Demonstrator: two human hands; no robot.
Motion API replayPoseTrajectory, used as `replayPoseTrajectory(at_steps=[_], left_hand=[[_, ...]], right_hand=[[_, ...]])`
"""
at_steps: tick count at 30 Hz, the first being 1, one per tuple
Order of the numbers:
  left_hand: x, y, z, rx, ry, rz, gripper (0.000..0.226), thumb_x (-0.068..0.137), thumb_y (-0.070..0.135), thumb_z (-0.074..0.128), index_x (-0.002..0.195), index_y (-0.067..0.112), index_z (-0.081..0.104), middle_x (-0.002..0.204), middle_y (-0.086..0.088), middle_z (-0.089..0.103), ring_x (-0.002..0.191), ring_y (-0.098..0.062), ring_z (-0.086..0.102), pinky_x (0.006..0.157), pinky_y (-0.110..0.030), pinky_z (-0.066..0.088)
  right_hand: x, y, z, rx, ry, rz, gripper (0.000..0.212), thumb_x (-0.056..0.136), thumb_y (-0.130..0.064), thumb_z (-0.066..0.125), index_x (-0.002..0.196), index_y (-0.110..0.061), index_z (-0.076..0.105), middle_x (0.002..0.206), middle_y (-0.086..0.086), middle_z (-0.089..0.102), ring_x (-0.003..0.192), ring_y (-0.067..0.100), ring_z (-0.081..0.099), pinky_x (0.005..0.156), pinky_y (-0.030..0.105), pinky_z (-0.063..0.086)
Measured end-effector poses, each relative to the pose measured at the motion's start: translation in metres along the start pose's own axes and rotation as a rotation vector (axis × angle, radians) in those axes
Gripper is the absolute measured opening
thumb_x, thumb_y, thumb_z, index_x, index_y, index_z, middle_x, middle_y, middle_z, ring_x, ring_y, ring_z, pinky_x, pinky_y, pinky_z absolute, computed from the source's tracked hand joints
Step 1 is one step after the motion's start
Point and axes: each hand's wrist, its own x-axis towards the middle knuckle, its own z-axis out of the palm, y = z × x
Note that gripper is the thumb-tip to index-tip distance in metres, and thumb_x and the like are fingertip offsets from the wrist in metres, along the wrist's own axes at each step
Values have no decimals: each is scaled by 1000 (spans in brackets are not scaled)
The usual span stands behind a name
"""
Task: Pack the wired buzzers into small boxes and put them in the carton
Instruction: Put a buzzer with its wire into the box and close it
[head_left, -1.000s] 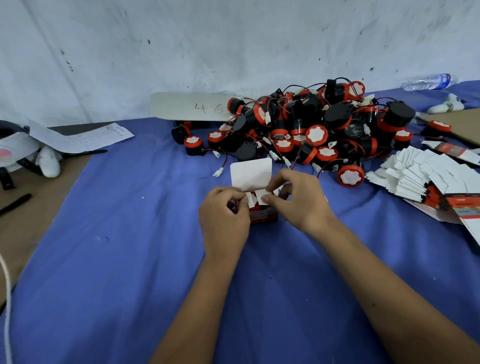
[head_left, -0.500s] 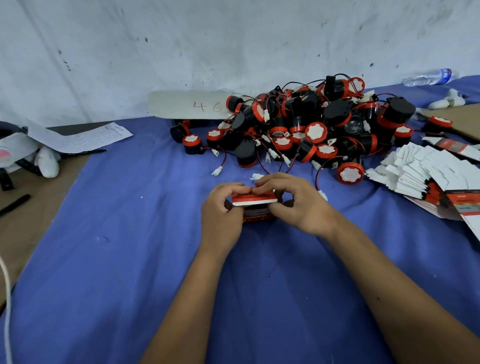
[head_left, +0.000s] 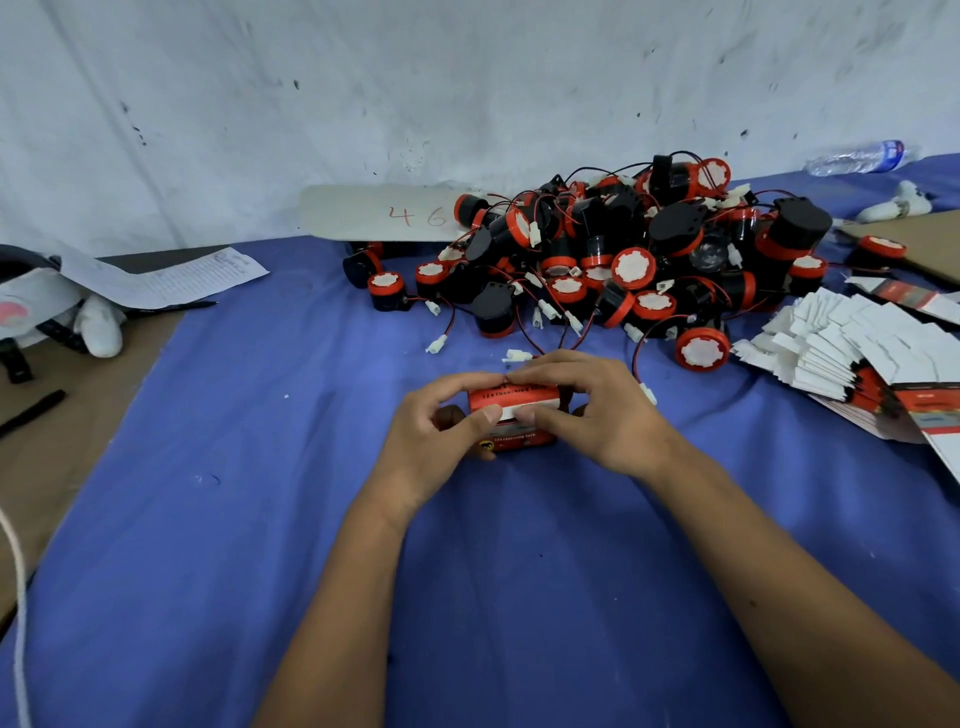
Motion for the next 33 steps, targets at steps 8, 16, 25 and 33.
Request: replayPoseTrajectory(at_steps=[8, 16, 25, 33], left_hand=[[2, -3, 1, 120, 17, 85, 36, 92, 4, 76, 107, 36, 76, 133, 0, 66, 68, -17, 67, 59, -30, 61], [2, -3, -1, 450, 111, 302, 31, 84, 8, 85, 108, 26, 81, 125, 8, 70, 112, -8, 66, 85, -21, 54], [3, -1, 2, 508, 114, 400, 21, 79, 0, 85, 93, 16, 83, 104, 7, 75, 107, -13, 65, 96, -32, 53], [0, -1, 7, 505, 116, 409, 20, 74, 5, 90, 90, 11, 79, 104, 2, 75, 104, -12, 67, 92, -28, 53]], right_hand=[[0, 4, -1, 95, -53, 69, 27, 90, -17, 78, 117, -16, 76, 127, -8, 63, 115, 5, 60, 88, 21, 53], [-4, 3, -1, 63, -1, 60, 30, 91, -12, 76, 119, -21, 77, 132, -7, 67, 124, -3, 56, 92, 16, 52], [-18, 4, 5, 89, 60, 18, 24, 96, -5, 69, 113, -19, 79, 129, -6, 70, 77, 3, 71, 55, 24, 59], [-12, 1, 7, 131, 166, 208, 12, 91, -7, 76, 94, -17, 80, 53, 2, 68, 43, 17, 65, 49, 27, 56]])
